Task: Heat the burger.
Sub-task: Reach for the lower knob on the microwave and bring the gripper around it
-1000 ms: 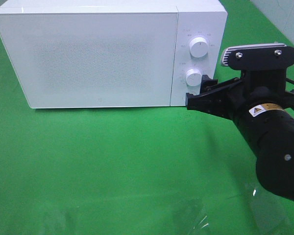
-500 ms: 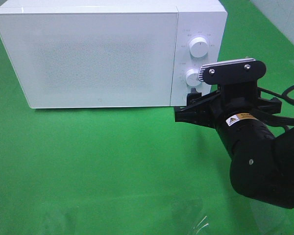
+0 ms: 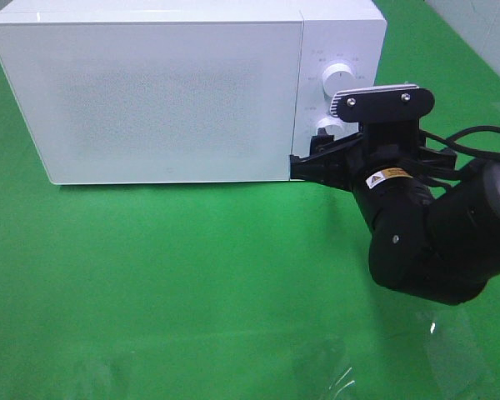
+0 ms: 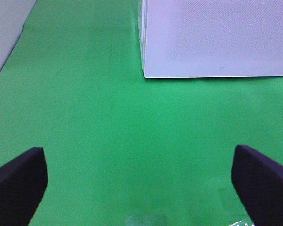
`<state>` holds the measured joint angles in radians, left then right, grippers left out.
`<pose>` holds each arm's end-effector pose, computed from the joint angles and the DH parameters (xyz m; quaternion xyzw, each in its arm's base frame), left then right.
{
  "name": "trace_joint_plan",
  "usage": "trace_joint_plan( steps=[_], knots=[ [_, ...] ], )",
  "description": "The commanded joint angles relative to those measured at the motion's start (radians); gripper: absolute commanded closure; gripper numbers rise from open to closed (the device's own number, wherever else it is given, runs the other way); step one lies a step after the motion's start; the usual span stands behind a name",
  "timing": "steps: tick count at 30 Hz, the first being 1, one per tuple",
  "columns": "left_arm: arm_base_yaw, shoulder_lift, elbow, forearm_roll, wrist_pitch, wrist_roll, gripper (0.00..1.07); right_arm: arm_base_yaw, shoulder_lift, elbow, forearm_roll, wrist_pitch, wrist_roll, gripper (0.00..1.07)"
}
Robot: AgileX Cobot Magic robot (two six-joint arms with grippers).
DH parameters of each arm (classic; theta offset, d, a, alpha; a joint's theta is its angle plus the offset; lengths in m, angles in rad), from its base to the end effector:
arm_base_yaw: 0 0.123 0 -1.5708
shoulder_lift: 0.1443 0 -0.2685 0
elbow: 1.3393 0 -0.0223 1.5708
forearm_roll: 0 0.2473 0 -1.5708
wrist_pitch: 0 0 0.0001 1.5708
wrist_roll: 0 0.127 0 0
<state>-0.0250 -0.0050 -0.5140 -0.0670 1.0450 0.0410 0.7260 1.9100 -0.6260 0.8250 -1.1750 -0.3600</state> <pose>0.0392 -0.0083 0.2657 0.0292 0.8431 -0.0292 0.5362 0.3023 0.1533 0.1220 -0.0223 0.7514 -0.0371 0.6584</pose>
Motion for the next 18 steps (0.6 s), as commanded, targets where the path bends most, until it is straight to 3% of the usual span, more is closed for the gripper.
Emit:
trace_joint_plan(
  steps=[1,5,18],
  knots=[
    [0.004,-0.009,0.003,-0.009,-0.01,-0.004,0.08,-0.019,0.016,-0.028,-0.037,0.012,0.016,0.36],
    [0.004,-0.009,0.003,-0.008,-0.01,-0.003,0.08,-0.037,0.05,-0.071,-0.046,0.025,0.048,0.28],
    [0.004,-0.009,0.003,-0.008,-0.01,-0.003,0.08,-0.054,0.158,-0.185,-0.044,0.026,0.075,0.31]
  ],
)
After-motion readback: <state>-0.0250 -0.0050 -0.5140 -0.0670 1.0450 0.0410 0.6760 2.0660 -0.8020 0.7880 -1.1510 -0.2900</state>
